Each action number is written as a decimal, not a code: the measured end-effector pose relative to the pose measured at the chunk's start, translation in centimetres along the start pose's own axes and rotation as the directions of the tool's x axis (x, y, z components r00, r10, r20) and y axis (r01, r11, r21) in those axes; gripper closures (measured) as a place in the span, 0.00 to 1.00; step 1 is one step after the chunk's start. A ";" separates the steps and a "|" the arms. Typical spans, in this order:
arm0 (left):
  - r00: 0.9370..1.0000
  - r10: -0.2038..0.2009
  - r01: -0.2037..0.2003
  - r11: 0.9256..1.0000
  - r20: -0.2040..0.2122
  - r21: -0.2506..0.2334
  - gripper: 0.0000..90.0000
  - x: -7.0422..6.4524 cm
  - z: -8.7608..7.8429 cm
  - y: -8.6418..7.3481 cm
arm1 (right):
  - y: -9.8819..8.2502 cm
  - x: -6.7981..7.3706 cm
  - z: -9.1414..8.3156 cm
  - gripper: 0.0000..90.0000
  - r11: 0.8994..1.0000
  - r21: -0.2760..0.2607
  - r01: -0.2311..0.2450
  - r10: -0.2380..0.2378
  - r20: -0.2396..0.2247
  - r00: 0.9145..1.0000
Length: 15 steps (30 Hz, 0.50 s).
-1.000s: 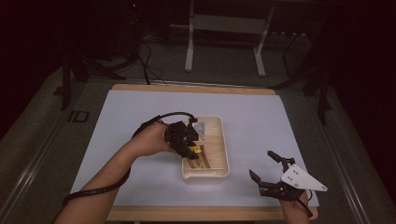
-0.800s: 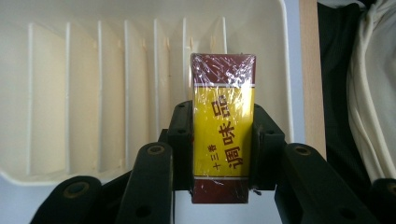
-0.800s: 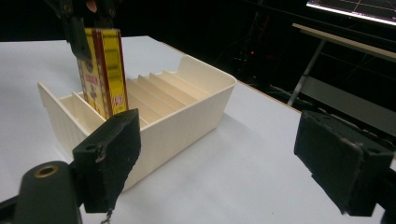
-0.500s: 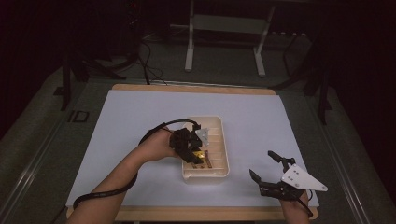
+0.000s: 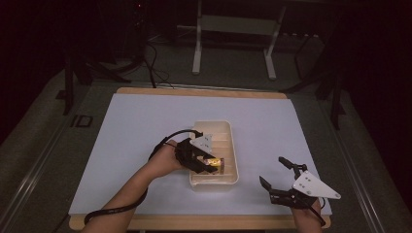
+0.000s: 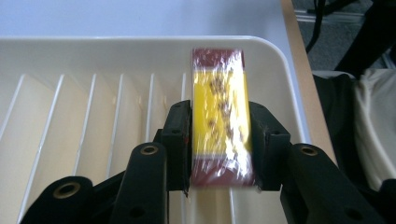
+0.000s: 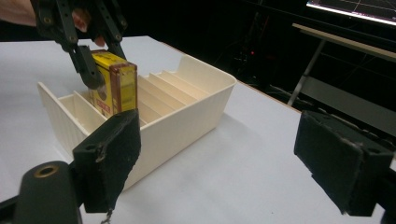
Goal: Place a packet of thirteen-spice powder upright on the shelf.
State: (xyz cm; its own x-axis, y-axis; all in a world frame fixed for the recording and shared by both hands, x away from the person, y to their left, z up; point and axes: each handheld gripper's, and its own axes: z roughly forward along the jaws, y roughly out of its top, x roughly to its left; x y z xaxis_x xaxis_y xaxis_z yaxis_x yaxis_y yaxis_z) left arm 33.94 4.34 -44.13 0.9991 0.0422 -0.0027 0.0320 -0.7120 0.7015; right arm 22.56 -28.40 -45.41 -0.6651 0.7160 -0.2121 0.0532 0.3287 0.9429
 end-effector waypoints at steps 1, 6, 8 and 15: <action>1.000 -0.001 0.001 1.000 -0.002 -0.009 0.71 0.0 0.1 -0.1 | 0.0 0.0 0.0 0.16 1.000 -0.001 0.000 0.000 0.000 1.000; 1.000 -0.023 0.023 0.997 -0.008 -0.073 0.72 0.1 0.4 -0.6 | 0.0 0.0 0.0 0.16 1.000 0.000 -0.002 0.002 0.000 1.000; 1.000 -0.027 0.025 0.995 -0.016 -0.092 0.72 0.0 0.5 -0.8 | 0.0 0.0 0.0 0.16 1.000 0.000 -0.002 0.002 0.000 1.000; 0.999 -0.032 0.030 0.992 -0.016 -0.119 0.71 -0.3 0.6 -1.2 | 0.0 0.0 0.0 0.16 1.000 0.000 -0.002 0.002 -0.001 1.000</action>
State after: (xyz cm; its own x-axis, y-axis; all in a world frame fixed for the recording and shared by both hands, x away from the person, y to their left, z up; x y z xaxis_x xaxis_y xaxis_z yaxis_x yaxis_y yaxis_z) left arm 33.64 4.71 -45.39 0.9970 0.0768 -0.0137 0.0586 -0.6216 0.7812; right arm 22.56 -28.41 -45.41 -0.6654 0.7164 -0.2099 0.0549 0.3273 0.9433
